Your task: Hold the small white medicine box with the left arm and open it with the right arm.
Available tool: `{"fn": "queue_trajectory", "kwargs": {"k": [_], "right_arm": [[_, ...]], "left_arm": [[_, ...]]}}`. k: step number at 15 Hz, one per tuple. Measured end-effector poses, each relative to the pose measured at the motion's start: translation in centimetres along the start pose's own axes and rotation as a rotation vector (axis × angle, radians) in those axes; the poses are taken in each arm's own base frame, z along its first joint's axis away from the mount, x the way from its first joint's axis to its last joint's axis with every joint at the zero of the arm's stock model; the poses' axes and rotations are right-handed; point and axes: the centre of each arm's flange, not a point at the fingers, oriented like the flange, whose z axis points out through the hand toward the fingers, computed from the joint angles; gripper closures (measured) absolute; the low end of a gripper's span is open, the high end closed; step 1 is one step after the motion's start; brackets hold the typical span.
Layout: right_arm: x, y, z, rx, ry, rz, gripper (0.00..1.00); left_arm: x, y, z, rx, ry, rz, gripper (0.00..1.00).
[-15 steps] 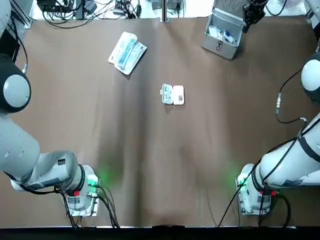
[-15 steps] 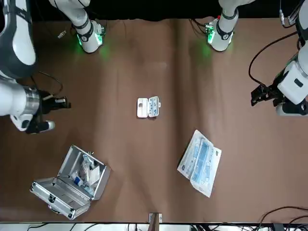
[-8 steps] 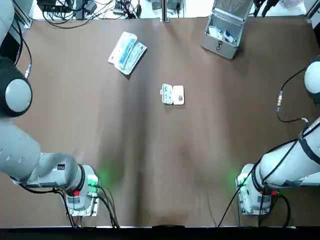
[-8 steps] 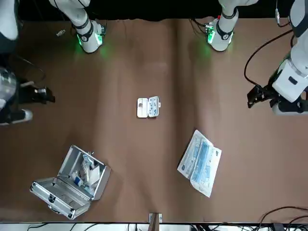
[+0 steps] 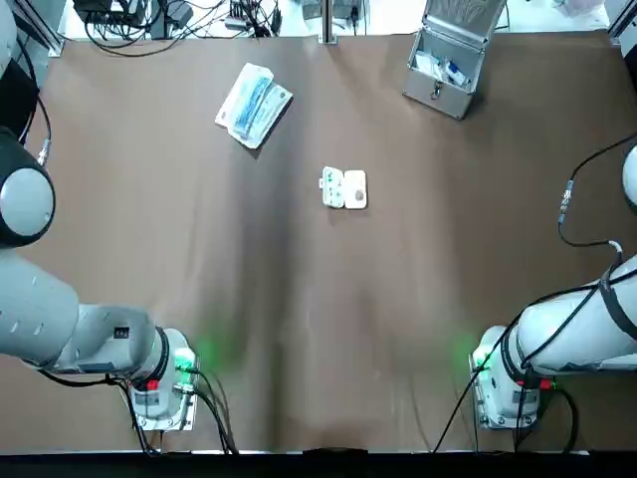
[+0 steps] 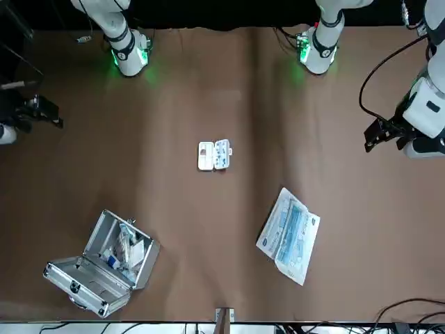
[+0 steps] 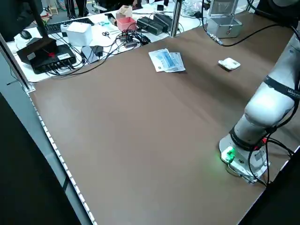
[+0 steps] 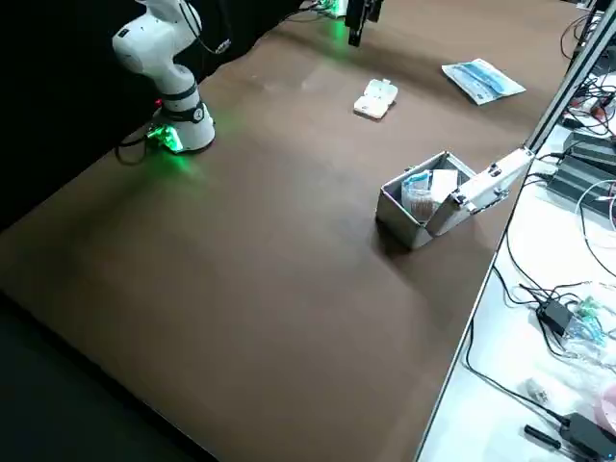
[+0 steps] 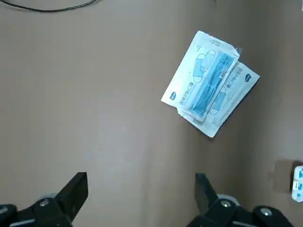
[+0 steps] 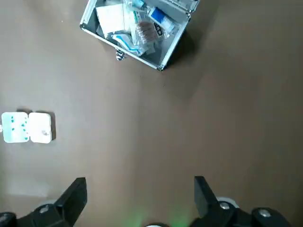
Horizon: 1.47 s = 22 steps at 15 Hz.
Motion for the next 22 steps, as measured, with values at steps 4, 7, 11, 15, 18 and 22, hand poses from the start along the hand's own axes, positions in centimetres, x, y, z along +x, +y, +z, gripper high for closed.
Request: {"fn": "queue_trajectory", "kwargs": {"k": [4, 7, 11, 15, 18, 22], "right_arm": [[-3.5, -0.5, -3.7, -0.005, 0.033, 0.013, 0.0], [-5.0, -1.0, -4.7, -0.008, 0.058, 0.019, 0.0], [-5.0, -0.1, -3.2, -0.007, 0.064, 0.038, 0.0], [-4.9, 0.9, -3.2, -0.006, 0.071, 0.055, 0.0], [-4.6, 1.4, -2.8, -0.006, 0.077, 0.064, 0.0], [-3.8, 2.6, -1.5, -0.005, 0.07, 0.086, 0.0]], "left_arm": [[0.4, -1.3, -0.4, 0.0, 0.01, -0.022, 0.0], [0.6, -3.4, -0.5, 0.004, 0.012, -0.053, 0.0], [0.5, -3.1, -0.5, 0.004, 0.001, -0.048, 0.0], [-0.1, -2.9, -1.3, 0.009, -0.037, -0.043, 0.0], [-0.4, -2.9, -2.9, 0.009, -0.036, -0.043, 0.0], [-0.7, -2.8, -4.3, 0.01, -0.044, -0.04, 0.0]]}}
